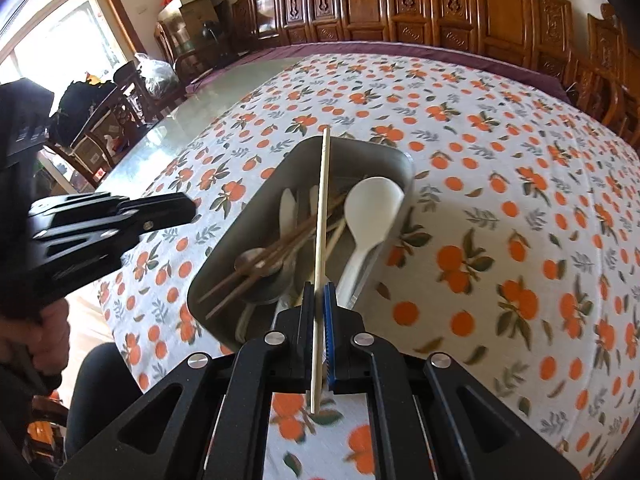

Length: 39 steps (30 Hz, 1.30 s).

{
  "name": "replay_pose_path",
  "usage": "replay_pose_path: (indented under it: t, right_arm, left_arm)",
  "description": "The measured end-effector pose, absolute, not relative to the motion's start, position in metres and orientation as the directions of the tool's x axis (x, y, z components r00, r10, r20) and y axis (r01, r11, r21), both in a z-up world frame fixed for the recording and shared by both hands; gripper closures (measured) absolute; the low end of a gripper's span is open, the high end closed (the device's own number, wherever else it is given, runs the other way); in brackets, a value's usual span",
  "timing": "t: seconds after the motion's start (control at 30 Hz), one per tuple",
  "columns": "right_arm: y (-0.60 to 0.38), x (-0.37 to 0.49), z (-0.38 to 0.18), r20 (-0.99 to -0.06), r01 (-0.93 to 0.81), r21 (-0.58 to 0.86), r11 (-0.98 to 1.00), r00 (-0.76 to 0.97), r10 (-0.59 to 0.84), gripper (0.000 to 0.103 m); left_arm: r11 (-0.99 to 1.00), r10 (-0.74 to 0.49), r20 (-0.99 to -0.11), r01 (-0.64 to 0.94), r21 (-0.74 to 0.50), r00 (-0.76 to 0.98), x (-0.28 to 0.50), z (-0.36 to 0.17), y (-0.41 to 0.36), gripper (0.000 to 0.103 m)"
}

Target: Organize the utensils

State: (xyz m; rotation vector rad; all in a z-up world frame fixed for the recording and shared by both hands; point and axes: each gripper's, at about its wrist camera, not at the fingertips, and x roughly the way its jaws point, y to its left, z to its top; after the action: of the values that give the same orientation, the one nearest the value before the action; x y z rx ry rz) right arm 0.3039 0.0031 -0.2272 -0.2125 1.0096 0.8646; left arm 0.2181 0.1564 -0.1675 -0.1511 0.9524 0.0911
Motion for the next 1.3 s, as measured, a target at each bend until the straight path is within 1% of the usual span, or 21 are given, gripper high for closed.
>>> replay_pose_path:
  t: [0.3, 0.43, 0.6, 0.63, 0.67, 0.7, 0.73, 0.87, 0.9, 0.93, 0.97, 1.0, 1.03, 1.07, 1.1, 1.13, 1.17, 1.2, 1.23, 1.27, 1.3]
  right_arm:
    - [0.033, 0.311, -0.245, -0.832, -0.708, 0.232, 0.667, 0.211, 0.513, 0.097]
    - [0.037, 0.313, -0.248, -0.828, -0.701, 0.249, 0.669, 0.203, 0.522, 0.097]
    - [0.037, 0.310, -0.244, -0.818, -0.712, 0.233, 0.663, 0.225, 0.529, 0.095]
    - [0.034, 0.308, -0.241, -0.810, -0.712, 0.241, 0.660, 0.227, 0.540, 0.090]
    - [0.031, 0.306, -0.238, -0.803, -0.712, 0.243, 0.658, 0.233, 0.549, 0.081]
    - [0.026, 0.304, -0.233, -0.793, -0.710, 0.246, 0.660, 0.245, 0.558, 0.078]
    - [0.022, 0.303, -0.229, -0.786, -0.708, 0.249, 0.661, 0.251, 0.565, 0.077]
    - [0.001, 0.290, -0.207, -0.754, -0.710, 0.233, 0.665, 0.300, 0.584, 0.076]
    - [-0.008, 0.284, -0.199, -0.741, -0.710, 0.221, 0.668, 0.323, 0.589, 0.075]
    - [-0.015, 0.280, -0.193, -0.732, -0.709, 0.214, 0.672, 0.339, 0.590, 0.069]
    - [-0.022, 0.275, -0.187, -0.723, -0.707, 0.206, 0.677, 0.357, 0.592, 0.063]
    - [-0.033, 0.268, -0.180, -0.709, -0.703, 0.197, 0.684, 0.380, 0.594, 0.061]
    - [-0.040, 0.264, -0.174, -0.700, -0.700, 0.193, 0.688, 0.393, 0.597, 0.058]
    - [-0.048, 0.260, -0.169, -0.691, -0.697, 0.189, 0.692, 0.407, 0.598, 0.052]
    - [-0.058, 0.254, -0.162, -0.680, -0.691, 0.179, 0.700, 0.428, 0.596, 0.048]
    - [-0.066, 0.250, -0.158, -0.674, -0.686, 0.172, 0.707, 0.442, 0.592, 0.039]
    - [-0.075, 0.245, -0.154, -0.666, -0.677, 0.162, 0.718, 0.462, 0.586, 0.031]
    - [-0.082, 0.242, -0.151, -0.658, -0.670, 0.158, 0.725, 0.476, 0.583, 0.028]
    - [-0.091, 0.237, -0.147, -0.651, -0.662, 0.157, 0.733, 0.488, 0.581, 0.022]
    - [-0.099, 0.233, -0.144, -0.646, -0.654, 0.156, 0.741, 0.500, 0.577, 0.016]
    - [-0.107, 0.229, -0.142, -0.642, -0.642, 0.150, 0.752, 0.515, 0.568, 0.013]
  left_arm:
    - [0.983, 0.034, -0.803, -0.164, -0.080, 0.595, 0.199, -0.153, 0.164, 0.098]
    - [0.983, 0.040, -0.800, -0.169, -0.078, 0.599, 0.192, -0.148, 0.164, 0.098]
    - [0.983, 0.050, -0.792, -0.171, -0.069, 0.608, 0.183, -0.140, 0.161, 0.097]
    - [0.983, 0.052, -0.791, -0.171, -0.068, 0.610, 0.181, -0.139, 0.160, 0.097]
    - [0.983, 0.053, -0.788, -0.172, -0.068, 0.613, 0.179, -0.137, 0.159, 0.096]
    - [0.983, 0.055, -0.784, -0.174, -0.067, 0.618, 0.177, -0.134, 0.158, 0.092]
    - [0.983, 0.058, -0.781, -0.174, -0.066, 0.622, 0.175, -0.131, 0.157, 0.088]
    - [0.984, 0.064, -0.766, -0.169, -0.059, 0.640, 0.167, -0.121, 0.150, 0.083]
    - [0.985, 0.067, -0.759, -0.166, -0.056, 0.648, 0.164, -0.117, 0.146, 0.078]
    - [0.985, 0.069, -0.754, -0.164, -0.053, 0.654, 0.162, -0.114, 0.143, 0.072]
    - [0.986, 0.070, -0.744, -0.161, -0.050, 0.664, 0.159, -0.109, 0.139, 0.068]
    - [0.986, 0.071, -0.737, -0.159, -0.050, 0.672, 0.156, -0.106, 0.136, 0.060]
    - [0.986, 0.073, -0.733, -0.159, -0.048, 0.676, 0.154, -0.103, 0.132, 0.050]
    - [0.986, 0.080, -0.725, -0.160, -0.043, 0.684, 0.150, -0.100, 0.127, 0.044]
    - [0.986, 0.084, -0.716, -0.161, -0.040, 0.693, 0.148, -0.097, 0.123, 0.029]
    - [0.986, 0.087, -0.712, -0.162, -0.039, 0.697, 0.146, -0.095, 0.120, 0.021]
    - [0.986, 0.085, -0.708, -0.159, -0.039, 0.701, 0.143, -0.093, 0.115, 0.021]
    - [0.987, 0.082, -0.705, -0.154, -0.040, 0.705, 0.140, -0.092, 0.111, 0.019]
    - [0.988, 0.082, -0.699, -0.151, -0.037, 0.711, 0.137, -0.090, 0.106, 0.015]
    - [0.988, 0.085, -0.692, -0.149, -0.033, 0.717, 0.135, -0.088, 0.102, 0.013]
    - [0.989, 0.081, -0.684, -0.142, -0.033, 0.725, 0.131, -0.086, 0.096, 0.010]
